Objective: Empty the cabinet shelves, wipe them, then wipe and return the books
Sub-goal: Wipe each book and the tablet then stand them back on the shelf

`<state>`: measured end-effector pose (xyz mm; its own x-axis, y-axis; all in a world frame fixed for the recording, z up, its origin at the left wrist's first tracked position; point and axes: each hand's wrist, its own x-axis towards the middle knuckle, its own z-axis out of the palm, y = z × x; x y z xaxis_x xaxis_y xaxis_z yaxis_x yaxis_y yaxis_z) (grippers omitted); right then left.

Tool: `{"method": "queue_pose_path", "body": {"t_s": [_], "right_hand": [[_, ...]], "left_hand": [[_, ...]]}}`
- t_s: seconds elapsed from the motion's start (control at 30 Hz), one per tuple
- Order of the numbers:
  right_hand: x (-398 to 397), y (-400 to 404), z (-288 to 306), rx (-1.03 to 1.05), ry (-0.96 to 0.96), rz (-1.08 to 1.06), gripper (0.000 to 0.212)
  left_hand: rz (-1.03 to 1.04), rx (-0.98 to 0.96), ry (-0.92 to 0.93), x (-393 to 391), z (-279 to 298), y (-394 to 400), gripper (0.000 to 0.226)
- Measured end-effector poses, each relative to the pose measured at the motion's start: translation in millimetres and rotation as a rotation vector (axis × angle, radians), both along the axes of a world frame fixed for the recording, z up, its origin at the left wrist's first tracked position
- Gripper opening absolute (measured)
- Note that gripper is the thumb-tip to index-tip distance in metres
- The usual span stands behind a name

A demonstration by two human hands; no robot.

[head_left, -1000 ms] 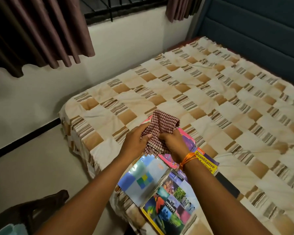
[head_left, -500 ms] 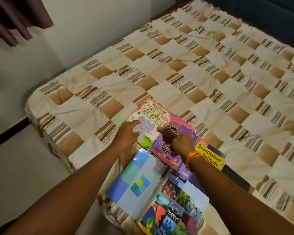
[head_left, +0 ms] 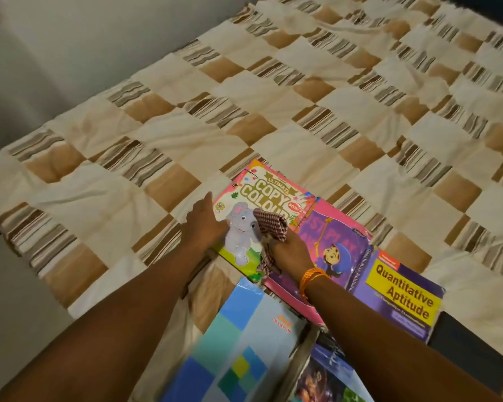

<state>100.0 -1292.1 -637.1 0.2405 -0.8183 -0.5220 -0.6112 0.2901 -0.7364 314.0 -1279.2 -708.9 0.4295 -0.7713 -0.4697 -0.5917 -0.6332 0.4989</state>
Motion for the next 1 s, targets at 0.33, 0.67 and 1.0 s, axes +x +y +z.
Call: {"method": "queue_pose_path", "body": {"t_s": [0.33, 0.67, 1.0], "right_hand": [[8.8, -13.6, -34.0, 0.227, 0.089, 0.012, 0.015], [-20.5, -4.3, -2.5, 0.305, -0.069, -0.047, 0.016], [-70.9, 33.5, 111.3, 0.213, -0.45, -0.445, 0.019]], "left_hand": [[-0.128, 0.017, -0.004, 24.0, -11.1, -31.1, 0.058], [-0.233, -0.173, 0.227, 20.3, 47.5, -15.3, 0.04], [0.08, -0.391, 0.387, -17.8, 155.2, 37.9, 0.035]]}}
